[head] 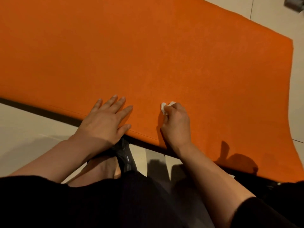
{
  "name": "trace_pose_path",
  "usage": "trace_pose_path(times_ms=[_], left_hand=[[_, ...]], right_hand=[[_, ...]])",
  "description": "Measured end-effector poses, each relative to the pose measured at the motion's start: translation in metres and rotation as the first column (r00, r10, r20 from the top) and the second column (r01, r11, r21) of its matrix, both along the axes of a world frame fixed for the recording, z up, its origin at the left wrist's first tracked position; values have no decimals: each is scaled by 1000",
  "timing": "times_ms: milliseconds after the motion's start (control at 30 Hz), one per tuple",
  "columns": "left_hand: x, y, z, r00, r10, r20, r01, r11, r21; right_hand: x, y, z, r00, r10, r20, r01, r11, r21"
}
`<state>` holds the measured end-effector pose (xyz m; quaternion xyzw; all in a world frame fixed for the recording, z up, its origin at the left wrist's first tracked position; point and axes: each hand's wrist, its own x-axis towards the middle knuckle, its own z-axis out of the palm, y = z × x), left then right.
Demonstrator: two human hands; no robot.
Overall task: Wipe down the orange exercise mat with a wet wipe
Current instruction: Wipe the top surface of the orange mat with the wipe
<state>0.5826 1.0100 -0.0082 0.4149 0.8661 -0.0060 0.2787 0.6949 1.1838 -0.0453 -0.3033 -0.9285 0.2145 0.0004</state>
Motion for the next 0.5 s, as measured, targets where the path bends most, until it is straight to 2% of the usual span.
trace_pose_path(times_ms=[67, 100, 233, 300, 367, 467, 500], left_hand=[[0, -4, -2, 1000, 15, 6, -15, 998, 53], [0, -4, -2, 1000, 14, 6, -14, 998, 65], [0, -7, -6, 1000, 3, 5, -3, 993, 117], [0, -12, -7, 1000, -12, 10, 11, 991, 137], [2, -20, -8, 999, -38, -6, 38, 985, 168], [4, -22, -9, 999, -46, -7, 46, 982, 185], [5, -22, -9, 999, -46, -6, 46, 983, 179]], right_hand=[[6, 0, 3, 990, -140, 19, 139, 990, 24], [-1, -8, 5, 990, -140, 11, 140, 990, 11], [-31, -56, 15, 988, 121, -92, -131, 984, -120], [-23, -57, 18, 975, 202, -93, -213, 968, -131], [1, -43, 17, 986, 162, -44, -166, 981, -98], [30, -32, 17, 998, -39, 45, 39, 999, 4], [29, -39, 19, 997, -61, 48, 61, 998, -1]])
